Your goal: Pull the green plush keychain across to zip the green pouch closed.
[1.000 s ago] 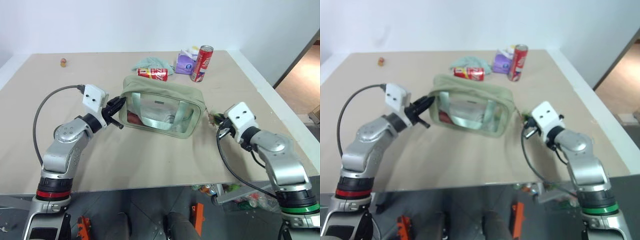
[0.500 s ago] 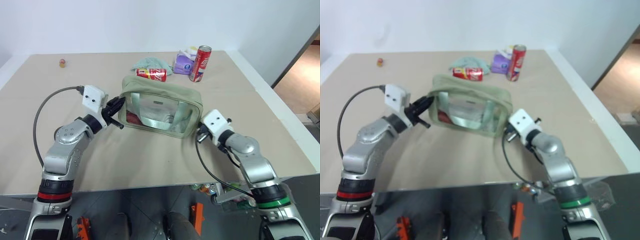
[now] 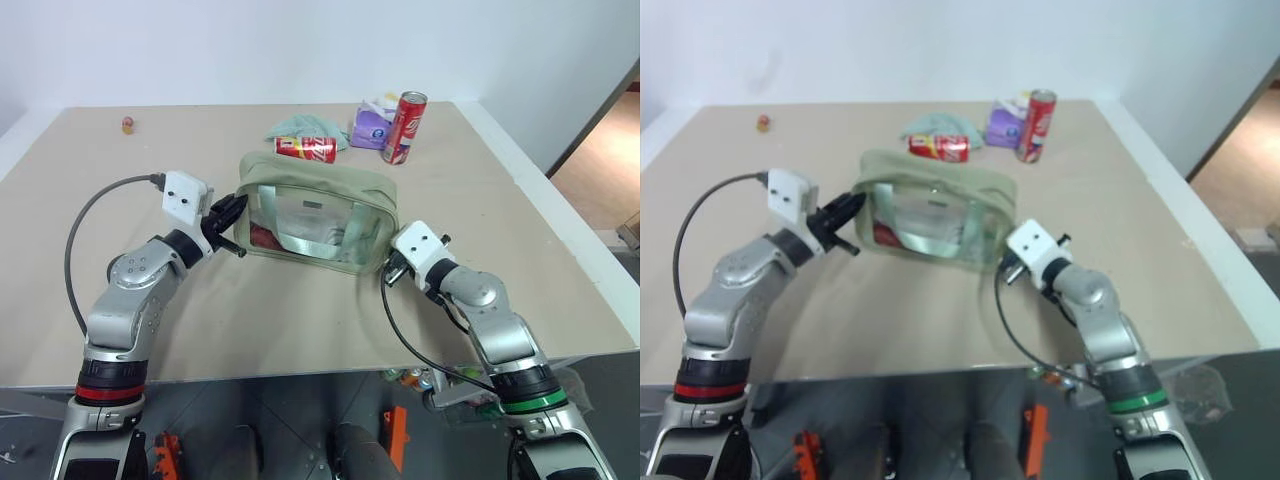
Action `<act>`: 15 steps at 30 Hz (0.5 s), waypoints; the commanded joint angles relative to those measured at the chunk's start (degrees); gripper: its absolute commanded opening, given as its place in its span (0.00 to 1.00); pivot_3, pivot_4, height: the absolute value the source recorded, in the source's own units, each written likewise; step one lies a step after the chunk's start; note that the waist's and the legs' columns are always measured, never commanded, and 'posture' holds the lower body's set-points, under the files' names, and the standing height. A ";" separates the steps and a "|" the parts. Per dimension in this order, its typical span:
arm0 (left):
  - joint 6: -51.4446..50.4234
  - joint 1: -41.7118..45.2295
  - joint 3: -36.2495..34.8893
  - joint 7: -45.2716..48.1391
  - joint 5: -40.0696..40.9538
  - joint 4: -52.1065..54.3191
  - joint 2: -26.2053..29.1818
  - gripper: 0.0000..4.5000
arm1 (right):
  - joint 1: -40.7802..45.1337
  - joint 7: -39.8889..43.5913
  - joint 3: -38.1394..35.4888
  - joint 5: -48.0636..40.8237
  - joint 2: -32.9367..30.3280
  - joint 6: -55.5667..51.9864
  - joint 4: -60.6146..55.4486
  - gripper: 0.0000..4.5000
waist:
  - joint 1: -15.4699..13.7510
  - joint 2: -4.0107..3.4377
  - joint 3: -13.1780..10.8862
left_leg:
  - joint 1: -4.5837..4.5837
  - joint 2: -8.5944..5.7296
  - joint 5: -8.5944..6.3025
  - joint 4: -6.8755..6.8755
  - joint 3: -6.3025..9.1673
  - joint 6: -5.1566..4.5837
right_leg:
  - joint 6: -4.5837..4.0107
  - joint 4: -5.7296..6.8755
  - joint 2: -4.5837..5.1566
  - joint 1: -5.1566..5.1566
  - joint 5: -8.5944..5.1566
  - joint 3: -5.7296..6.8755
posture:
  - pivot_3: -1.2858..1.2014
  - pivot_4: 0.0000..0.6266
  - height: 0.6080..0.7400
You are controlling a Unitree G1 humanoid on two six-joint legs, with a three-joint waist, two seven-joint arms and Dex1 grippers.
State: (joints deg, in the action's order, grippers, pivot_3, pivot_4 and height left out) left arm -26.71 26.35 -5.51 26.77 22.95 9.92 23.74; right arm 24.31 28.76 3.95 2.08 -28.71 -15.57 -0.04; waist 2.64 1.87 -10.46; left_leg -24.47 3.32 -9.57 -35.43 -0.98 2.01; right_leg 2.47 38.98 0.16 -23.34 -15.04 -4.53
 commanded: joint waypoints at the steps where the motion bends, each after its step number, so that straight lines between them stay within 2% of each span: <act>1: -1.58 -0.13 -1.80 1.28 2.86 3.14 0.51 0.00 | -0.07 1.58 -5.87 -5.82 -0.47 -2.32 -5.34 0.30 | 0.00 0.00 0.00 | -0.01 0.00 0.00 0.00 0.01 0.00 | 0.00 0.00 0.00 0.00 0.00 0.00 | 0.52 0.24 1.00; 4: -2.92 -0.21 -2.25 1.98 3.96 3.64 0.81 0.00 | -0.89 3.01 -9.33 -10.49 -0.66 -5.49 -8.67 0.53 | 0.00 0.00 0.00 | -0.01 0.00 0.00 0.01 0.03 0.00 | 0.01 0.00 -0.01 -0.01 -0.01 0.02 | 0.52 0.24 1.00; 5: -3.10 -0.25 -2.38 2.08 4.09 3.78 0.91 0.16 | -1.33 3.77 -10.53 -12.26 -0.89 -6.47 -9.91 0.60 | 0.00 0.00 0.00 | -0.02 0.00 0.00 0.01 0.05 0.00 | 0.02 0.00 -0.01 0.00 -0.01 0.03 | 0.52 0.24 1.00; 10: -3.94 -0.50 -2.14 3.86 4.73 4.20 2.14 0.56 | -3.74 9.16 -15.01 -20.65 -3.23 -9.31 -14.46 1.00 | -0.01 0.00 0.00 | -0.03 -0.01 0.00 0.00 0.04 0.00 | 0.03 -0.01 0.00 0.00 -0.02 0.03 | 0.52 0.24 1.00; 15: -5.47 -0.47 -4.72 8.57 8.29 4.65 5.93 0.92 | -7.26 15.78 -19.81 -25.91 -7.94 -7.99 -15.38 1.00 | 0.08 -0.01 0.00 | 0.00 0.02 0.00 0.01 0.06 0.00 | 0.00 -0.01 -0.04 -0.01 -0.03 0.03 | 0.52 0.24 1.00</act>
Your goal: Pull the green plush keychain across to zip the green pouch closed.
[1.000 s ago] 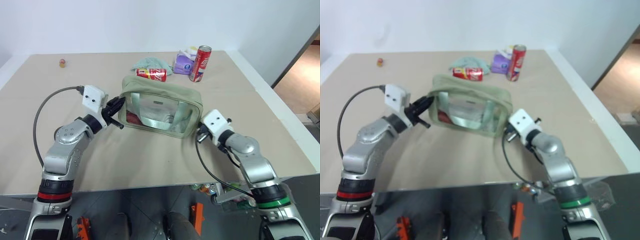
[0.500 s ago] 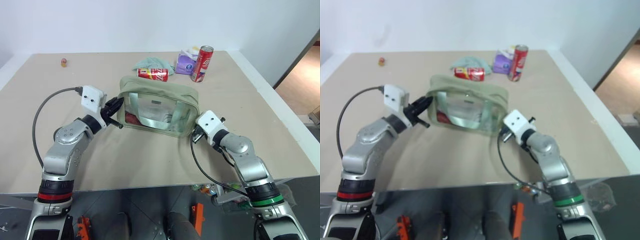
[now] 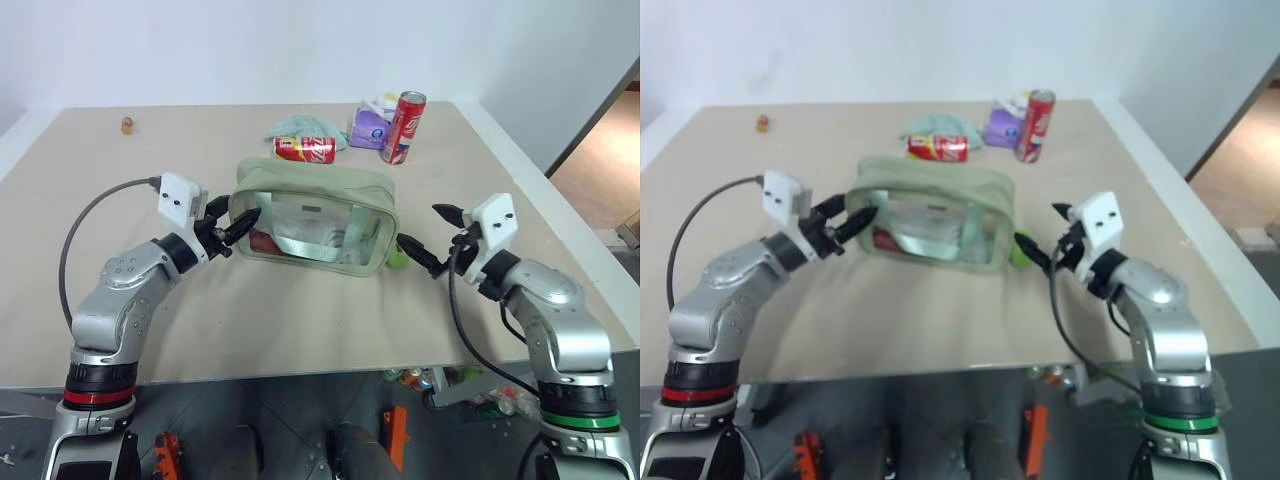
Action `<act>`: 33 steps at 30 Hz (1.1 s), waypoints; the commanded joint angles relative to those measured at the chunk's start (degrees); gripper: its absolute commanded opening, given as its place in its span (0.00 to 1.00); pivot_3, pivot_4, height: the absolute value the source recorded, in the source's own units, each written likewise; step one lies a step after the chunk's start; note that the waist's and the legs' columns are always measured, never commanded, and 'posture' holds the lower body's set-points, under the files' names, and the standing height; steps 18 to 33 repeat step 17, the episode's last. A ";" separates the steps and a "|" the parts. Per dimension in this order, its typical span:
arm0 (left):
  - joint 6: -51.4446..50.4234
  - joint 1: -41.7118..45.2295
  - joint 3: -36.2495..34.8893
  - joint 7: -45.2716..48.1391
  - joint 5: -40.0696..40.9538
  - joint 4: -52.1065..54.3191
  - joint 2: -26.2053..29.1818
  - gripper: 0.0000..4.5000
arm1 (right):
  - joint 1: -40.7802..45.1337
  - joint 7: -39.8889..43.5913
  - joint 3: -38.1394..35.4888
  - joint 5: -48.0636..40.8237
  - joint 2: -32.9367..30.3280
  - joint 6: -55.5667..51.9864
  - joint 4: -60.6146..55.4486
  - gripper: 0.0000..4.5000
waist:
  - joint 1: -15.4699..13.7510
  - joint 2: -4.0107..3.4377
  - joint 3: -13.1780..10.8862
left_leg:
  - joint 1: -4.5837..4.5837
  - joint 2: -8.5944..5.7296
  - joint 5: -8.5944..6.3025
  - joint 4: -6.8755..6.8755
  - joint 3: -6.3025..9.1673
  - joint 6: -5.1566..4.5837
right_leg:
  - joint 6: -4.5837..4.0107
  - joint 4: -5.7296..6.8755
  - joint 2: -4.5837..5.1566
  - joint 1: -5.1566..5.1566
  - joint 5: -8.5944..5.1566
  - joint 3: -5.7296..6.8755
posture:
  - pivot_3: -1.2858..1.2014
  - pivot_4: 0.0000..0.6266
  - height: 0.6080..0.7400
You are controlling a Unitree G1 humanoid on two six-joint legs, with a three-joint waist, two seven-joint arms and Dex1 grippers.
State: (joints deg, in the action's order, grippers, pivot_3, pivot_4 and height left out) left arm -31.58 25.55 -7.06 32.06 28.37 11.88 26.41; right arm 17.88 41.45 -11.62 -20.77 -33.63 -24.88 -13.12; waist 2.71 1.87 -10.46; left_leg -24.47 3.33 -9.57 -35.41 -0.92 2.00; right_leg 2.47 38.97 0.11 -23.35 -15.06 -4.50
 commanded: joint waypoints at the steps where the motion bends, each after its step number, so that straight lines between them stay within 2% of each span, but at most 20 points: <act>1: -0.95 -0.02 -4.33 4.79 4.17 3.11 4.66 0.99 | -1.05 3.75 -5.28 -3.80 -4.14 1.25 -2.01 1.00 | 0.06 -0.01 -0.01 | 0.00 0.00 0.00 0.00 0.00 0.00 | 0.00 0.00 0.00 -0.01 0.00 0.00 | 0.52 0.24 1.00; 7: -2.20 -2.60 -9.54 8.06 7.34 4.89 11.19 0.99 | -1.83 5.61 -8.45 -8.74 -8.02 -2.37 -2.64 1.00 | 0.06 -0.01 -0.01 | 0.03 0.02 0.00 0.01 -0.04 0.00 | -0.01 0.00 0.01 0.01 -0.02 -0.02 | 0.52 0.24 1.00; 13: 1.29 -14.05 -11.10 9.55 2.50 8.54 15.84 0.99 | -9.03 9.22 -9.59 -11.95 -12.51 -4.90 -10.20 1.00 | 0.01 -0.01 0.00 | 0.03 0.01 -0.03 0.06 -0.08 -0.02 | -0.03 0.00 0.07 0.00 -0.15 -0.03 | 0.52 0.24 1.00; 17: 2.99 -17.78 -10.61 7.71 0.17 8.88 14.87 0.99 | -12.86 8.34 -9.85 -13.51 -11.97 -5.54 -13.92 1.00 | -0.05 0.01 -0.01 | 0.01 0.04 -0.05 0.04 -0.04 -0.02 | -0.07 -0.01 0.08 -0.01 -0.19 0.03 | 0.52 0.24 1.00; 33: 2.99 -17.78 -10.61 7.71 0.17 8.88 14.87 0.99 | -12.86 8.34 -9.85 -13.51 -11.97 -5.54 -13.92 1.00 | -0.05 0.01 -0.01 | 0.01 0.04 -0.05 0.04 -0.04 -0.02 | -0.07 -0.01 0.08 -0.01 -0.19 0.03 | 0.52 0.24 1.00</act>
